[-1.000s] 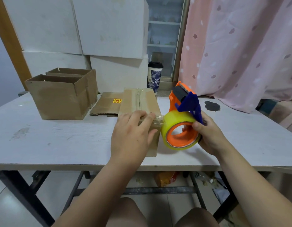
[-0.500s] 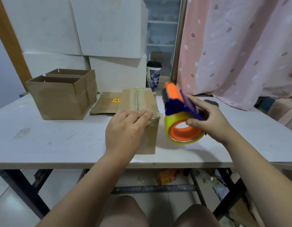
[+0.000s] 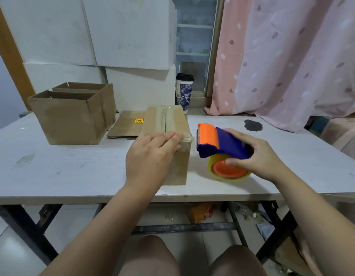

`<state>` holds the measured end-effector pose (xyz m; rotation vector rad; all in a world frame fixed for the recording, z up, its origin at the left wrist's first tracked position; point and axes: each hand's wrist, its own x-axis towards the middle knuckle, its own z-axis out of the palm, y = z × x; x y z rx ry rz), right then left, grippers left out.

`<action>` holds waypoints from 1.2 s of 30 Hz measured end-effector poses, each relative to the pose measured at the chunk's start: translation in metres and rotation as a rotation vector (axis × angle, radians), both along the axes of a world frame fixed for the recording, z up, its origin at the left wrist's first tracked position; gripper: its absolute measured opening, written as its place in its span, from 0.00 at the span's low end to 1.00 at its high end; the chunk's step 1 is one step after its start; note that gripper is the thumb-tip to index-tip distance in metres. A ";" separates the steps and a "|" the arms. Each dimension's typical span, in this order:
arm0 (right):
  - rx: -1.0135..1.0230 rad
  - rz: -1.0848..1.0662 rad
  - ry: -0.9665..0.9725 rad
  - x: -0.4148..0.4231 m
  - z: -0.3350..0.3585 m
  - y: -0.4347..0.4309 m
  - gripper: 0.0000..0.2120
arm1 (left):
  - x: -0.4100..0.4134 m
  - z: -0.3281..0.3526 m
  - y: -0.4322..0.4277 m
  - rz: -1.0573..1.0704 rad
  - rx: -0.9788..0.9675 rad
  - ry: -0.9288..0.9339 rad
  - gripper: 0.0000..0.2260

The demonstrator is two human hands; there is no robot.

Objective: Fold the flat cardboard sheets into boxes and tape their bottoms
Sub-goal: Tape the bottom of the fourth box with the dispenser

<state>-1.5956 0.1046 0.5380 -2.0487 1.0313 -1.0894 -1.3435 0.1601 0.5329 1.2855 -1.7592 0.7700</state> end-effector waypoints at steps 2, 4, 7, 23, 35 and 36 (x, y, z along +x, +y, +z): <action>0.019 0.005 -0.005 -0.004 -0.004 0.002 0.33 | 0.000 0.001 0.000 -0.003 0.007 0.005 0.09; 0.023 0.008 -0.020 -0.008 -0.004 0.003 0.34 | -0.001 0.001 0.001 -0.009 0.036 0.029 0.09; 0.021 0.034 -0.055 -0.008 -0.003 0.004 0.31 | -0.001 0.001 0.002 -0.023 0.063 0.054 0.09; 0.046 0.071 -0.118 -0.010 -0.005 -0.001 0.33 | 0.001 0.003 0.000 -0.047 0.007 0.021 0.07; 0.196 0.103 0.078 -0.014 -0.018 -0.004 0.40 | 0.002 0.001 -0.004 -0.049 -0.037 0.013 0.08; 0.201 0.099 0.078 -0.012 -0.021 -0.002 0.41 | 0.002 0.001 -0.004 -0.048 -0.042 0.014 0.08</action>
